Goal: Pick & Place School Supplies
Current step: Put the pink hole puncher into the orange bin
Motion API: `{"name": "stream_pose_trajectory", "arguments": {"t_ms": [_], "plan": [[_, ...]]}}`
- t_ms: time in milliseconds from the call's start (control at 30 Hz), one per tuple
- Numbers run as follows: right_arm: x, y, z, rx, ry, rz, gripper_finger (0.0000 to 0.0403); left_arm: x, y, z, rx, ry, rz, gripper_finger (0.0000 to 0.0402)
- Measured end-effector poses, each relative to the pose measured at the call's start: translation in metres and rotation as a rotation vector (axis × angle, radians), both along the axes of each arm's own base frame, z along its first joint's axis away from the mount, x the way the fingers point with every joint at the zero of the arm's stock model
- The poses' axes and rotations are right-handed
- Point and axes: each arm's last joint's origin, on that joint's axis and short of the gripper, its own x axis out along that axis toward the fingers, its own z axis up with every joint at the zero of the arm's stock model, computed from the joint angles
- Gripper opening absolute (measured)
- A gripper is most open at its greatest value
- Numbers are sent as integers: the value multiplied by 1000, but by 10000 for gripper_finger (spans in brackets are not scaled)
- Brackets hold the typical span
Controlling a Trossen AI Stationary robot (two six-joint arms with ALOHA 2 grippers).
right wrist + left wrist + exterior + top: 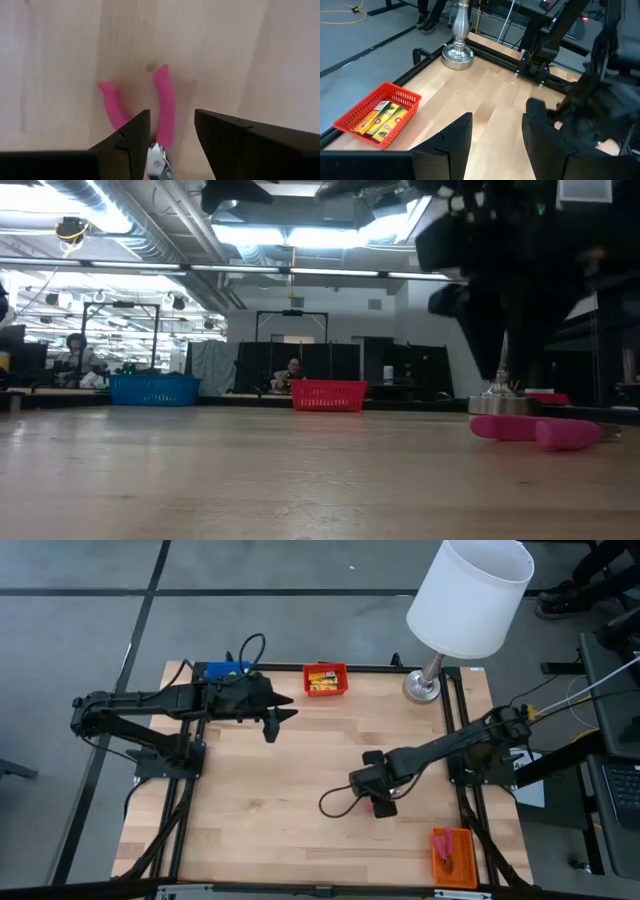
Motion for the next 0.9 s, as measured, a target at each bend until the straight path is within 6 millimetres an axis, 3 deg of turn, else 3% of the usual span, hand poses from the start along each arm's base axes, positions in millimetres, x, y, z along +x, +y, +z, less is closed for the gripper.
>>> {"name": "stream_pose_trajectory", "arguments": {"t_ms": [200, 400, 533, 700, 900], "plan": [[10, 6, -29, -13, 45, 38, 158, 0, -2, 0, -10, -4, -1, 168], [11, 6, -46, -16, 57, 6, 157, 0, -4, 0, -17, -8, -10, 168], [7, 5, -52, -8, 60, -53, 129, 0, -5, 0, -17, -8, -17, 168], [8, 4, -49, -3, 56, -97, 43, 0, -6, 0, -11, -6, -23, 168], [31, -13, -24, -40, -26, -311, 44, 1, -6, 1, -2, -8, -22, 168]]}}
